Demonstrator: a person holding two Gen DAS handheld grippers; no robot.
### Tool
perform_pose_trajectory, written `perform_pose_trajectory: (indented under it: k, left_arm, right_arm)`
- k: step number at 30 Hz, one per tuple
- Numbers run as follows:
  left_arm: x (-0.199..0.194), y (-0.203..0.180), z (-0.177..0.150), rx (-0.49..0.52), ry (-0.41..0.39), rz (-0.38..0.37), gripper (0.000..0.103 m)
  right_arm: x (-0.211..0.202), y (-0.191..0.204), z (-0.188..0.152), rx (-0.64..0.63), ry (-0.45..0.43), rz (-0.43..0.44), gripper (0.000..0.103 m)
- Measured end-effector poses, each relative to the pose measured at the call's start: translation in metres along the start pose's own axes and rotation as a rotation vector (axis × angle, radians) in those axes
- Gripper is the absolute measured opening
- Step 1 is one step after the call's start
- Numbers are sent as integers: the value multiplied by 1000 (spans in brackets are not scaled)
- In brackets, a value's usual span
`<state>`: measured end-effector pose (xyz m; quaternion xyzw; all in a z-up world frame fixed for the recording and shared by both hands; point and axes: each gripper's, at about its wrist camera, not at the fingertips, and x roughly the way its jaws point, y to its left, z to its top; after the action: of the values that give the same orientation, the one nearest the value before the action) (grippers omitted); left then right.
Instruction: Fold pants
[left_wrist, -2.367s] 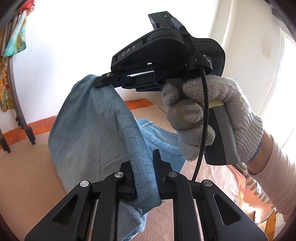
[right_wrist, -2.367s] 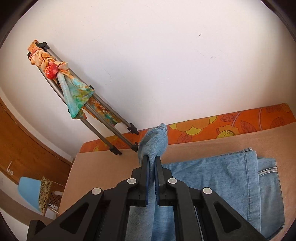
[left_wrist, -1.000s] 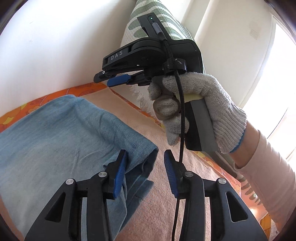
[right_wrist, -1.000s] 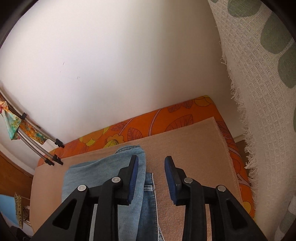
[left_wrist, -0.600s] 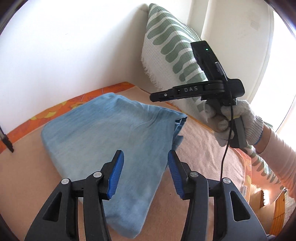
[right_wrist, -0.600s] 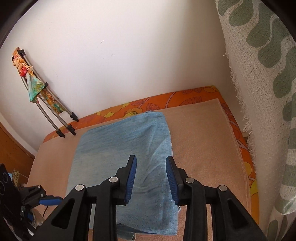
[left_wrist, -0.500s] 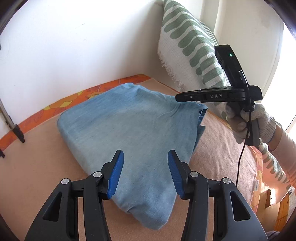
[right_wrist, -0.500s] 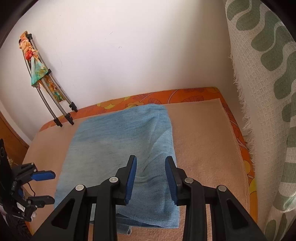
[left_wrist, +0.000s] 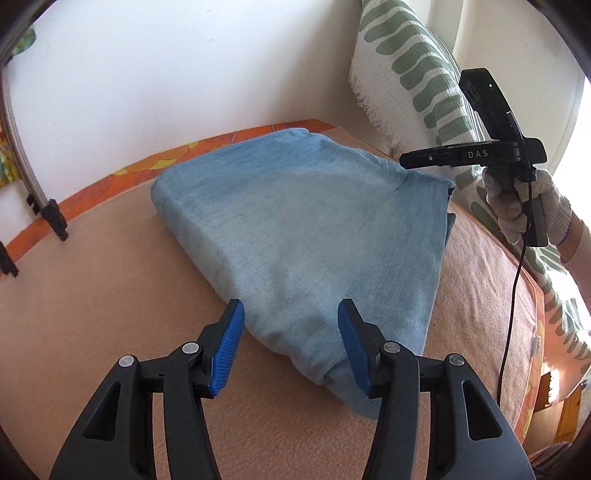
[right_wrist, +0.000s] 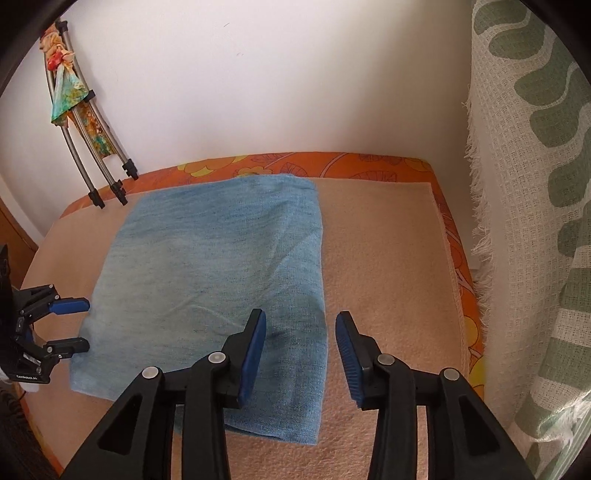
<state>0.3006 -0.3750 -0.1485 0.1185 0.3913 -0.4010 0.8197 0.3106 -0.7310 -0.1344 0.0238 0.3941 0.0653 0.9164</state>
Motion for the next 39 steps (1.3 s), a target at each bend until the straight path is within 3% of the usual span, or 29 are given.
perform_pose_trajectory:
  k: [1,2,4,8,15,18,22,25,26,27,29,31,34,39]
  left_arm:
    - [-2,6,3,-24,-5,0,58]
    - [-2,12,7,-51,-10,4,62]
    - [3,24,16,-127,-13,-3,70]
    - [26,42,30,-279,22,-59,71]
    - [60,48,39,-360,35,-83,71]
    - [67,54,37,-403,7,-101,71]
    - [69,55,36,-428,-40,-127,72]
    - [73,52,38,-419,-57,-123,72]
    - [74,50,39,-408,-60,-116,72]
    - [75,47,40,-395,-61,-104,72]
    - [77,43,42,-383,-63,-67,62]
    - [77,44,44,-405,-77,-57,39]
    - [73,45,47,-416,-99,-49,22]
    - [55,32,58,-312,-142,-49,14]
  right_arm:
    - [1,-1,6,9,-7,29,73]
    - [3,-3,12,16,-13,48,76]
    - [10,-10,25,50,-25,55,77]
    - [43,-34,45,195,27,167,77]
    - [89,-44,39,227,125,287,76]
    - [90,-41,36,203,111,338,76]
    - [94,-37,31,188,119,410,57]
    - [96,-27,32,160,118,399,55]
    - [96,-26,31,162,121,390,52]
    - [96,-24,31,168,122,379,42]
    - [97,-16,29,166,120,356,35]
    - [93,-6,27,159,103,317,27]
    - [82,7,27,150,64,223,21]
    - [55,16,28,181,-11,193,15]
